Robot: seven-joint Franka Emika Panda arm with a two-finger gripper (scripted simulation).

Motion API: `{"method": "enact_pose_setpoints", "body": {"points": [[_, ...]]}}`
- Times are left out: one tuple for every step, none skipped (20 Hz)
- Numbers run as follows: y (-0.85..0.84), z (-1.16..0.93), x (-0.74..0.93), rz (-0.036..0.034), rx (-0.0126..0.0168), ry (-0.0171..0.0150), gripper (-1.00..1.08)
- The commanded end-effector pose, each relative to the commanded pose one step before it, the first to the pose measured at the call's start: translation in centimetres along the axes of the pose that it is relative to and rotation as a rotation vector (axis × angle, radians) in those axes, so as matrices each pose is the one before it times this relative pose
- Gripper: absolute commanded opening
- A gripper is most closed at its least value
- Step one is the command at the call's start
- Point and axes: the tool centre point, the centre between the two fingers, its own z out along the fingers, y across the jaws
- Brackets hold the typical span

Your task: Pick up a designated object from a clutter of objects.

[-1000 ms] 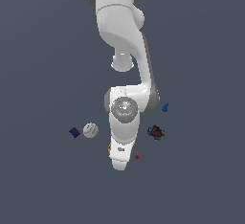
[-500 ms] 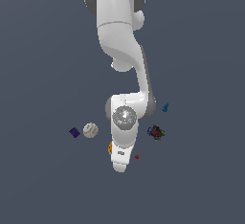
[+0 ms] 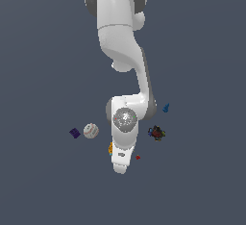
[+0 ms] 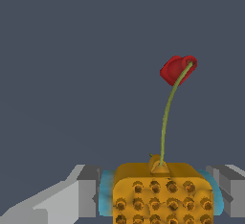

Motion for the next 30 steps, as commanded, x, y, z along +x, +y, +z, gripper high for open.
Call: {"method": "enact_pose_setpoints", "body": {"points": [[-0.005,0.036,0.016,-0.0002,0.00012,0.00012,-1.0],[0.0,0.0,0.0,0.0,0.0,0.0,-1.0],[0.0,0.0,0.0,0.0,0.0,0.0,-1.0],[0.004,-0.049,-0.001,-0.00002,-0.00042,0.00024,-1.0],[-0.008,-0.022,-0.001,0.0,0.0,0.0,-1.0],[-0.023,-0.065,-0.004,0.0,0.0,0.0,-1.0],[-0.039,-0.109,-0.007,0.0,0.0,0.0,-1.0],[-0.055,-0.153,-0.009,0.0,0.0,0.0,-1.0],[-0.07,-0.197,-0.012,0.0,0.0,0.0,-1.0],[-0.086,-0.242,-0.015,0.0,0.0,0.0,-1.0],[-0.102,-0.287,-0.018,0.0,0.0,0.0,-1.0],[-0.118,-0.332,-0.02,0.0,0.0,0.0,-1.0],[-0.136,-0.366,-0.01,-0.00017,0.00006,-0.00067,-1.0],[-0.151,-0.425,-0.026,0.0,0.0,0.0,-1.0],[-0.167,-0.472,-0.029,0.0,0.0,0.0,-1.0],[-0.186,-0.516,-0.021,-0.00014,-0.00005,-0.00046,-1.0],[-0.201,-0.568,-0.035,0.0,0.0,0.0,-1.0],[-0.217,-0.617,-0.038,0.0,0.0,0.0,-1.0],[-0.235,-0.667,-0.041,0.0,0.0,0.0,-1.0],[-0.255,-0.711,-0.027,-0.00021,-0.00003,-0.00066,-1.0],[-0.27,-0.77,-0.047,0.0,0.0,0.0,-1.0],[-0.29,-0.818,-0.036,-0.00016,-0.00001,-0.00046,-1.0],[-0.306,-0.877,-0.053,0.0,0.0,0.0,-1.0],[-0.321,-0.925,-0.055,0.0,0.0,0.0,-1.0],[-0.328,-0.93,-0.033,-0.00025,0.00001,-0.00064,-1.0],[-0.327,-0.947,-0.055,0.0,0.0,0.0,-1.0],[-0.329,-0.956,-0.054,0.0,0.0,0.0,-1.0],[-0.334,-0.957,-0.033,-0.00024,0.00005,-0.00042,-1.0],[-0.333,-0.975,-0.053,0.0,0.0,0.0,-1.0],[-0.336,-0.986,-0.052,0.0,0.0,0.0,-1.0]]}}
